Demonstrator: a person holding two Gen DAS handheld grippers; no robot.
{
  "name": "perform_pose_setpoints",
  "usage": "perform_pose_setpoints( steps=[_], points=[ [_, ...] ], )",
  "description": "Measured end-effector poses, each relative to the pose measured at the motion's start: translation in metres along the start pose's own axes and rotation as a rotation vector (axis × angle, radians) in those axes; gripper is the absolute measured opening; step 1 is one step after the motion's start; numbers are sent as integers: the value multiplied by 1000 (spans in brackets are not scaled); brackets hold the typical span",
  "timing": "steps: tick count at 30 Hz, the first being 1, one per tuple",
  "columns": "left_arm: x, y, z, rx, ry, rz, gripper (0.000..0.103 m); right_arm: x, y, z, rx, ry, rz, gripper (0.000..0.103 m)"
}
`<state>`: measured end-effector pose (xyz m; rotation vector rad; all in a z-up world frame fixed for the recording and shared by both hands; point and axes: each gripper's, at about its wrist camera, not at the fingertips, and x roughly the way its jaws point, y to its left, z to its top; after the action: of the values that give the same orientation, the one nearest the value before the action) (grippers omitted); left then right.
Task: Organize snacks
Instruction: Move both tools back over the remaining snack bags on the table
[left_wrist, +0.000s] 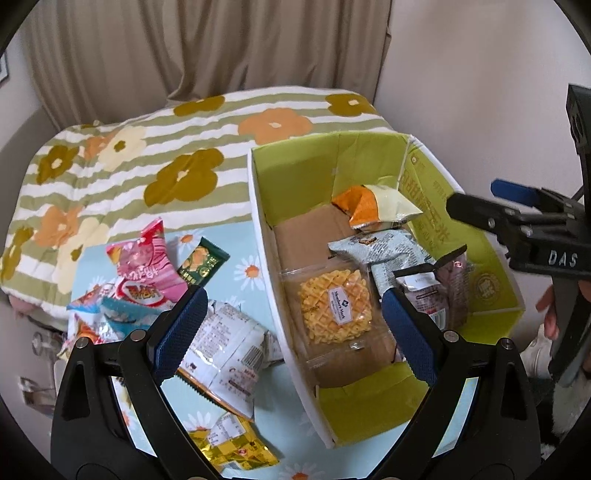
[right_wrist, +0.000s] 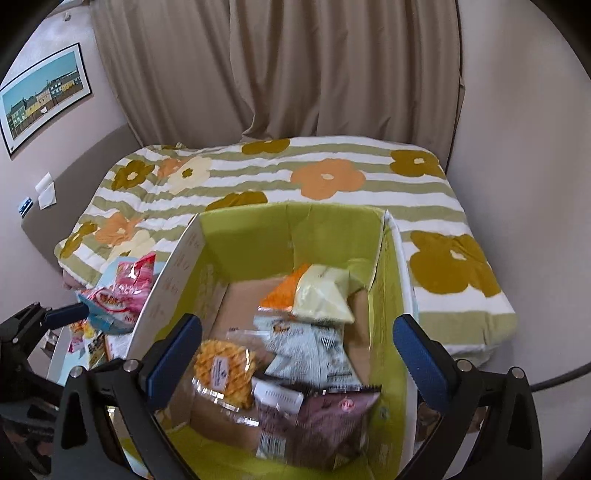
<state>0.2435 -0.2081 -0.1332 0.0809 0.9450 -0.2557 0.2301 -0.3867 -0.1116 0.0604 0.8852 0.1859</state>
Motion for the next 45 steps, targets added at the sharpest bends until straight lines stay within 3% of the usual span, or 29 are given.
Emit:
perform_pose_setpoints(
  steps=[15,21,28,36,45],
  points=[
    [-75,16,-15,-62,-122,110,95,-54,41,2,-73,-77,81,103],
    [-101,59,-30,-107,-145,145,95,-60,81,9,-99,-104,140,103],
    [-116,139,-45,-145,-130,157,95,-49,142,13,-70,-126,182,103],
    [-108,229,-58,-123,-70,115,95,-14,211,8,-19,-80,179,103],
    [-59,279,-72,-26,24,-64,95,44,264,-2,-25,-24,163,103]
  ],
)
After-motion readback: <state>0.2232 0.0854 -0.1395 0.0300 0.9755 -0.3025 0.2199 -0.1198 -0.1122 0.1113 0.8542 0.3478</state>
